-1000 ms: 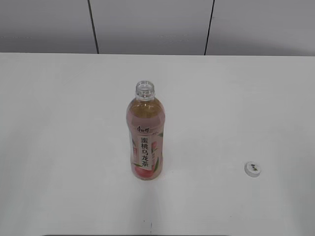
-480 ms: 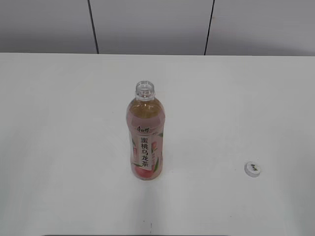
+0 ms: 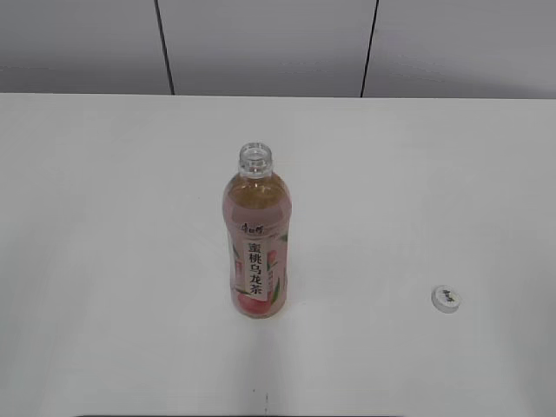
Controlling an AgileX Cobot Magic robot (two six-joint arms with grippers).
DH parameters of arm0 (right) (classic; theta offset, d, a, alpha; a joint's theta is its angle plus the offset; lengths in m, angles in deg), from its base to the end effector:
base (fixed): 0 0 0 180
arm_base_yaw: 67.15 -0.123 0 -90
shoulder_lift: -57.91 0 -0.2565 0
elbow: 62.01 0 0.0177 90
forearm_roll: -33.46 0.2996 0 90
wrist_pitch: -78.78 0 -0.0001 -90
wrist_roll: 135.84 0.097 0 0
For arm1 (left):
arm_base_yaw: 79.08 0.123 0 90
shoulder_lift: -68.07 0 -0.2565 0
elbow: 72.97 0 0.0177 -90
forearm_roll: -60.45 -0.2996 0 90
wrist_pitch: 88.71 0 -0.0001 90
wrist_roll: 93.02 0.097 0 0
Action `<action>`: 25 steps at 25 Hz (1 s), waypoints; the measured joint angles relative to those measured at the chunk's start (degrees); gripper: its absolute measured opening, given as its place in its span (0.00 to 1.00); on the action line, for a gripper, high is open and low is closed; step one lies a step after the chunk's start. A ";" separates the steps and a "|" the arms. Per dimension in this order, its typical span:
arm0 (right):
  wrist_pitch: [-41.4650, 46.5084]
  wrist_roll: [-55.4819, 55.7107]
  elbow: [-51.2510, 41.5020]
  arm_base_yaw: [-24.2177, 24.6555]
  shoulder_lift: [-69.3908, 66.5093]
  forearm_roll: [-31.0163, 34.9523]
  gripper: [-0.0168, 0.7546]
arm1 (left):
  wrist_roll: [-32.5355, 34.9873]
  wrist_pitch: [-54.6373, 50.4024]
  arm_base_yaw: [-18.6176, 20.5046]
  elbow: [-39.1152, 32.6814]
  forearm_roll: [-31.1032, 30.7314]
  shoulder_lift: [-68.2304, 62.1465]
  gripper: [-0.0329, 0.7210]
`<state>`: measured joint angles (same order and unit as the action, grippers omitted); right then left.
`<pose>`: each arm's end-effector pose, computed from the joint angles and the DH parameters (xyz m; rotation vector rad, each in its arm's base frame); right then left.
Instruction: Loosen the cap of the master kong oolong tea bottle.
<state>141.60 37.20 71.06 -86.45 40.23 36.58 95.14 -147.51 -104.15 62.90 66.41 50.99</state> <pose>0.0887 0.0360 0.2864 -0.5053 2.1709 0.1856 0.0802 -0.0470 0.3099 0.5992 2.0173 -0.3037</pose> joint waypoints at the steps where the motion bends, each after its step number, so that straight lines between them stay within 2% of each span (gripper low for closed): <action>1: 0.00 0.00 0.00 0.00 0.00 0.00 0.72 | 0.00 0.00 0.21 0.00 0.00 0.23 0.68; 4: 0.00 0.00 0.00 1.72 0.00 0.11 0.72 | 0.00 0.00 4.67 0.00 0.07 0.92 0.68; 9: 0.00 0.00 0.00 11.31 2.50 0.11 0.72 | 0.00 0.00 17.09 0.00 0.07 3.24 0.68; 13: 0.07 0.00 0.00 15.53 7.96 0.11 0.72 | 0.00 0.00 23.16 0.00 0.07 6.63 0.67; 16: 0.09 0.00 0.01 15.69 9.36 0.11 0.72 | 0.00 0.03 24.44 0.00 0.13 8.69 0.67; 25: 0.09 0.00 0.01 15.69 9.36 0.41 0.72 | 0.00 -0.04 24.44 0.00 0.13 8.76 0.64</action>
<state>141.69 37.20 71.07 -70.77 49.59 36.99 95.14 -147.55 -79.71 62.90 66.54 59.75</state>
